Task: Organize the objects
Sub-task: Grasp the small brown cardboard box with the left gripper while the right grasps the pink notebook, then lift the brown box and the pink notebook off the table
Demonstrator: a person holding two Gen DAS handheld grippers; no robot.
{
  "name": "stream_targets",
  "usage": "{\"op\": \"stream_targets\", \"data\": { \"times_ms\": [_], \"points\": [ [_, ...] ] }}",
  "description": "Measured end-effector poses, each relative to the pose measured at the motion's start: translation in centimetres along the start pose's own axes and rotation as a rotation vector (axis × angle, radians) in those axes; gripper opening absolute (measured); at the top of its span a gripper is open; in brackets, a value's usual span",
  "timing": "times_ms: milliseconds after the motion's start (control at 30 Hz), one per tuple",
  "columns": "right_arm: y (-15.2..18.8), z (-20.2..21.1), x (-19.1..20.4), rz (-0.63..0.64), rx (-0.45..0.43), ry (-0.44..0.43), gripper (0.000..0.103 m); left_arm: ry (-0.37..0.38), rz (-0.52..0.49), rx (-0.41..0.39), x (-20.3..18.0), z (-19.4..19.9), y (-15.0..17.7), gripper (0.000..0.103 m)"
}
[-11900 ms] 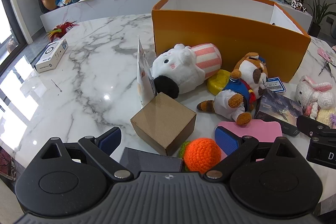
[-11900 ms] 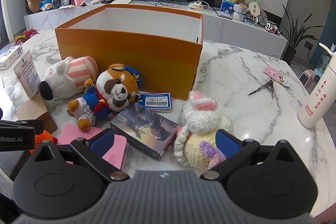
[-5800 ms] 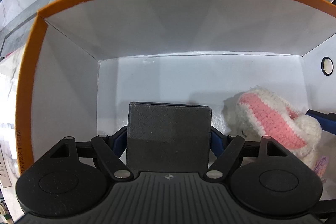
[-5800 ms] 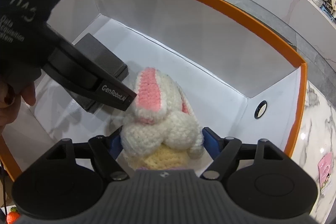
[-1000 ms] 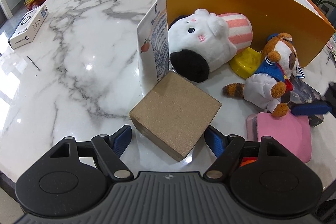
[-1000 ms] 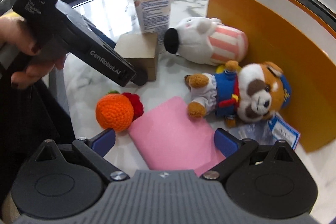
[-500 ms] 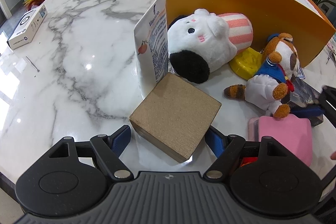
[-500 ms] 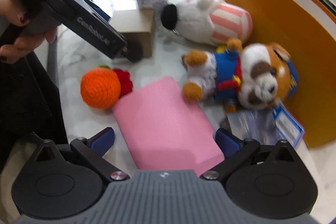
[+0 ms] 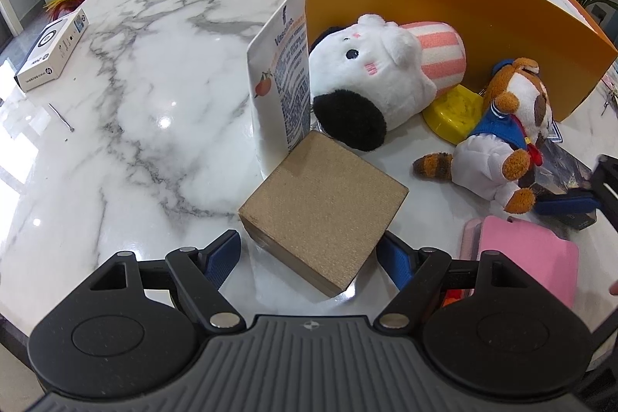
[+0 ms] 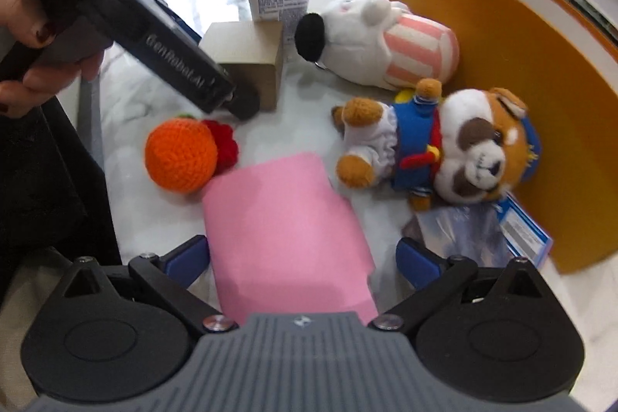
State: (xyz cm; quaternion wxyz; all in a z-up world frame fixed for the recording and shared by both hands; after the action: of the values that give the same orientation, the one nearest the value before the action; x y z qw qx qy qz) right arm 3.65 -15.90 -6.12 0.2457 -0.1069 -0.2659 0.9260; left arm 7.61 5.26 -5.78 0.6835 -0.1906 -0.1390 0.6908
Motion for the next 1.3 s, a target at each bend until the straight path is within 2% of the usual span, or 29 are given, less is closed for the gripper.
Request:
{"op": "stream_targets", "data": {
  "times_ms": [167, 200, 233, 267, 633, 800, 967, 1167, 1300],
  "points": [
    [0.1, -0.2, -0.1, -0.033, -0.027, 0.013, 0.102, -0.011, -0.018, -0.002, -0.2, -0.1, 0.1, 0.089],
    [0.2, -0.1, 0.1, -0.037, -0.027, 0.018, 0.100, -0.010, -0.020, -0.003, -0.2, 0.0, 0.1, 0.088],
    [0.1, 0.0, 0.4, -0.039, -0.029, 0.016, 0.092, -0.005, -0.024, -0.006, -0.3, 0.0, 0.1, 0.083],
    [-0.1, 0.3, 0.6, -0.037, -0.035, 0.018, 0.087, -0.006, -0.030, -0.010, -0.3, 0.1, 0.2, 0.083],
    [-0.4, 0.3, 0.7, -0.129, -0.017, 0.060, 0.085, -0.012, -0.058, -0.033, -0.4, 0.9, 0.3, 0.081],
    [0.2, 1.1, 0.5, -0.192, -0.015, 0.070, 0.085, 0.036, -0.040, -0.048, -0.1, 2.1, 0.2, 0.079],
    [0.5, 1.8, 0.1, -0.240, -0.033, 0.066, 0.085, 0.053, -0.039, -0.063, -0.2, 2.7, 0.1, 0.078],
    [0.8, 2.2, -0.2, -0.269, -0.042, 0.046, 0.084, 0.064, -0.040, -0.078, -0.3, 3.1, 0.1, 0.077],
    [0.7, 1.7, 0.1, -0.244, -0.018, 0.059, 0.084, 0.057, -0.052, -0.051, -0.5, 2.4, 0.2, 0.078]
  ]
}}
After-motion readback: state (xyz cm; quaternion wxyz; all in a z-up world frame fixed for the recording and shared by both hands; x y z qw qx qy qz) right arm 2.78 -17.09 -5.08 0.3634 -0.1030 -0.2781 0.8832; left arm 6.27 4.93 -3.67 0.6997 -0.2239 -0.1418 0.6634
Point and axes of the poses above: each gripper's, at about its wrist camera, not at the fingertips, and z roughly against the way its jaws point, x to its left, y to its underside, the point moved 1 cm from there along -z, roughly the way its jaws point, and after that the axes turned 5 degrees about z, right-handed, at the moved point
